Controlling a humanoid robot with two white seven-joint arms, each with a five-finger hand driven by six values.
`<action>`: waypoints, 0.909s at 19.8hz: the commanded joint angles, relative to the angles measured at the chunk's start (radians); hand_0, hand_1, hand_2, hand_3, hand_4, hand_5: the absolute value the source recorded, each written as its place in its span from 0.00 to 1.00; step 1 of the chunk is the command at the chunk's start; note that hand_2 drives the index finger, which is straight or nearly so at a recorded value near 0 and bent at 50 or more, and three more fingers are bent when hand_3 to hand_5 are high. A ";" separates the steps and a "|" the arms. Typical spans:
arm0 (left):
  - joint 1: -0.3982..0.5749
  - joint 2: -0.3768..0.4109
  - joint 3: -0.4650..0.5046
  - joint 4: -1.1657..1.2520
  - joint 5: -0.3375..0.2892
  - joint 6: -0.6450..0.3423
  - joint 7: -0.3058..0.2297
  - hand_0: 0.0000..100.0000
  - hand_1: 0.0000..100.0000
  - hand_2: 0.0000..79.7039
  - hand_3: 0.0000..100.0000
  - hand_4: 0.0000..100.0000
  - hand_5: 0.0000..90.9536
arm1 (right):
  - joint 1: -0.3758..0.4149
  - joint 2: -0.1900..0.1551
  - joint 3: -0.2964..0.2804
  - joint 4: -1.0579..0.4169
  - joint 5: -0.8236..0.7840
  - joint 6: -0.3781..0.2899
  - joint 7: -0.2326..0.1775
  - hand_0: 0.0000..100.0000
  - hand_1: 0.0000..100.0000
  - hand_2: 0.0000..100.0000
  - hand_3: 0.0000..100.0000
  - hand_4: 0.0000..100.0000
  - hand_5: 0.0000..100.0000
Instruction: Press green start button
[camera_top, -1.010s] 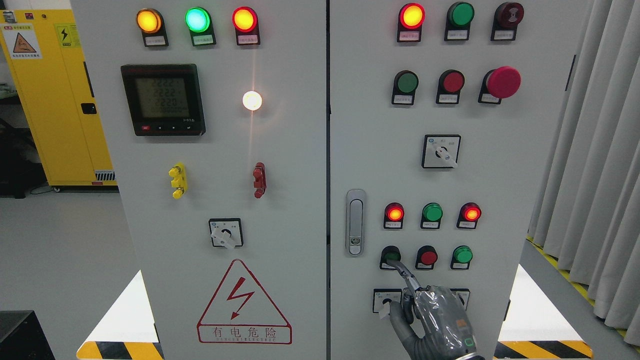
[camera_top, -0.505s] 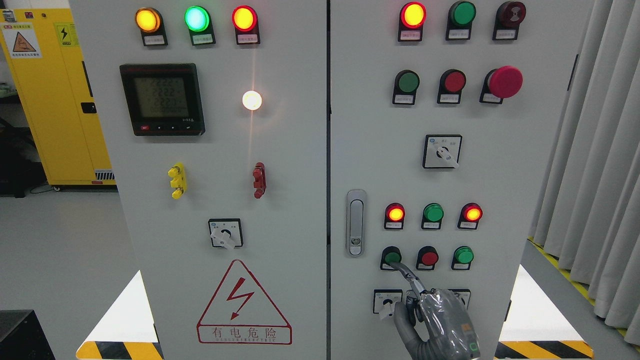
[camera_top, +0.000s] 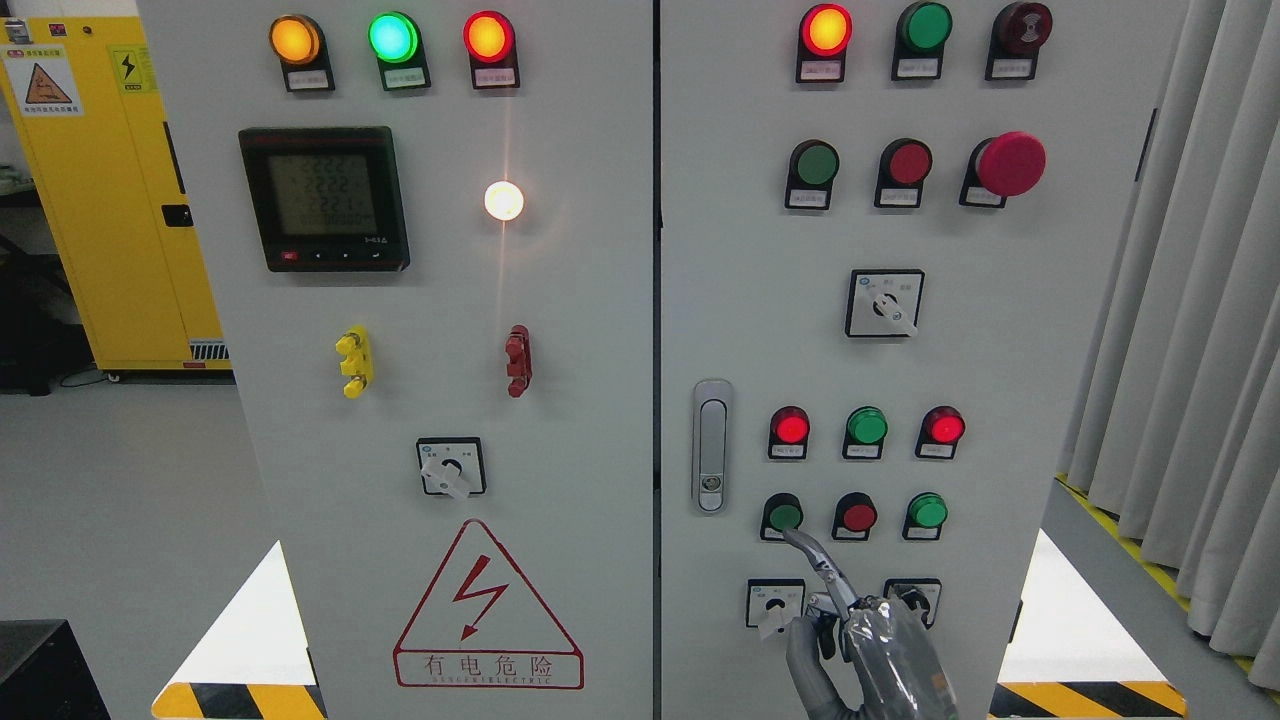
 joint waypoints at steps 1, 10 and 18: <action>0.000 0.000 0.000 0.000 0.000 0.001 0.000 0.12 0.56 0.00 0.00 0.00 0.00 | 0.083 0.028 0.058 -0.109 -0.303 0.069 0.003 0.92 0.81 0.01 0.30 0.36 0.32; 0.000 0.000 0.000 0.000 0.000 0.001 0.000 0.12 0.56 0.00 0.00 0.00 0.00 | 0.121 0.025 0.070 -0.167 -0.495 0.139 0.009 0.77 0.70 0.00 0.05 0.09 0.06; 0.000 0.000 0.000 0.000 0.000 0.001 0.000 0.12 0.56 0.00 0.00 0.00 0.00 | 0.121 0.023 0.076 -0.166 -0.489 0.132 0.015 0.67 0.68 0.00 0.05 0.07 0.04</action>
